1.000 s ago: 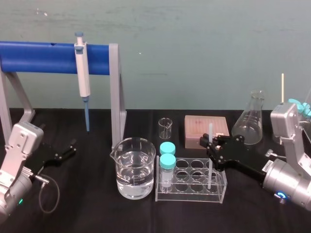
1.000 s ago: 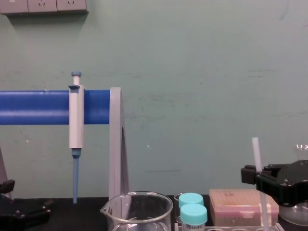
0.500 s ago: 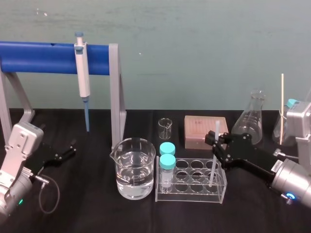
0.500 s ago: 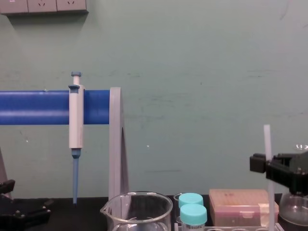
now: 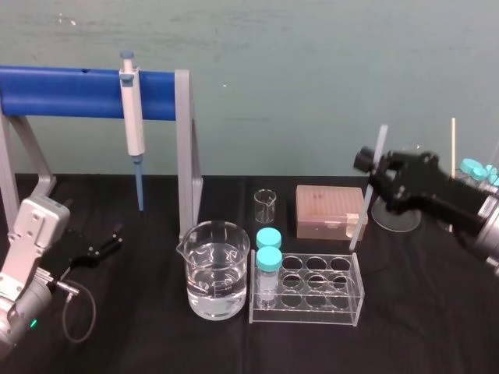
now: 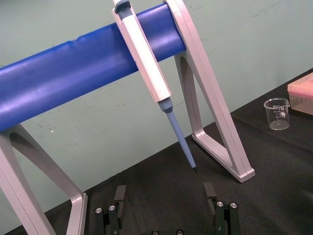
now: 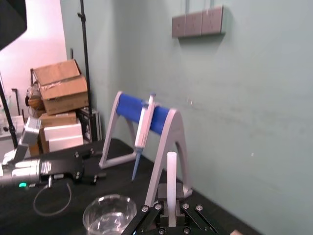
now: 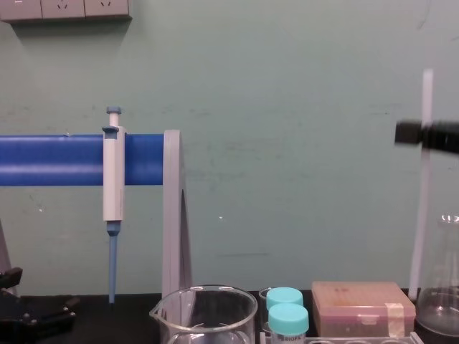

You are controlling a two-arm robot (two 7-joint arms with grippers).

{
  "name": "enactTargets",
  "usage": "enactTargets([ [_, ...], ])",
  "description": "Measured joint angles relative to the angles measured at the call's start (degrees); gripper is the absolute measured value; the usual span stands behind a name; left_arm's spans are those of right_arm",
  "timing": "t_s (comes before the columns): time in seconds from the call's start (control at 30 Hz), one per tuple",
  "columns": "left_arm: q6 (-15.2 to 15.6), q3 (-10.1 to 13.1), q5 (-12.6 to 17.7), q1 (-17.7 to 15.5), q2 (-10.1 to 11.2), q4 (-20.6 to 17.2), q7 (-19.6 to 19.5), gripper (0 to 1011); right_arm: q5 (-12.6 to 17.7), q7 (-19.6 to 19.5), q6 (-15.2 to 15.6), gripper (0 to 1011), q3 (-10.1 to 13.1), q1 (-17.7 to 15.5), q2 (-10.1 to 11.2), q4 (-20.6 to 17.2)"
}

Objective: Pick up the stirring rod with one hand, then place it down.

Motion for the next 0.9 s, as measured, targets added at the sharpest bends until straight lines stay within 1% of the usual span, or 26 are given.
enactTargets([
  [0.23,0.00,0.00,0.00,0.00,0.00,0.00,0.00,1000,0.89,-0.40,-0.80,67,0.45,1.23,1.23,-0.90],
  [0.6,0.00,0.00,0.00,0.00,0.00,0.00,0.00,1000,2.35,-1.41,-0.64,67,-0.32,1.16,2.34,-0.75],
  [0.9,0.00,0.00,0.00,0.00,0.00,0.00,0.00,1000,2.87,-1.76,-0.41,67,-1.00,1.27,2.83,-0.77],
])
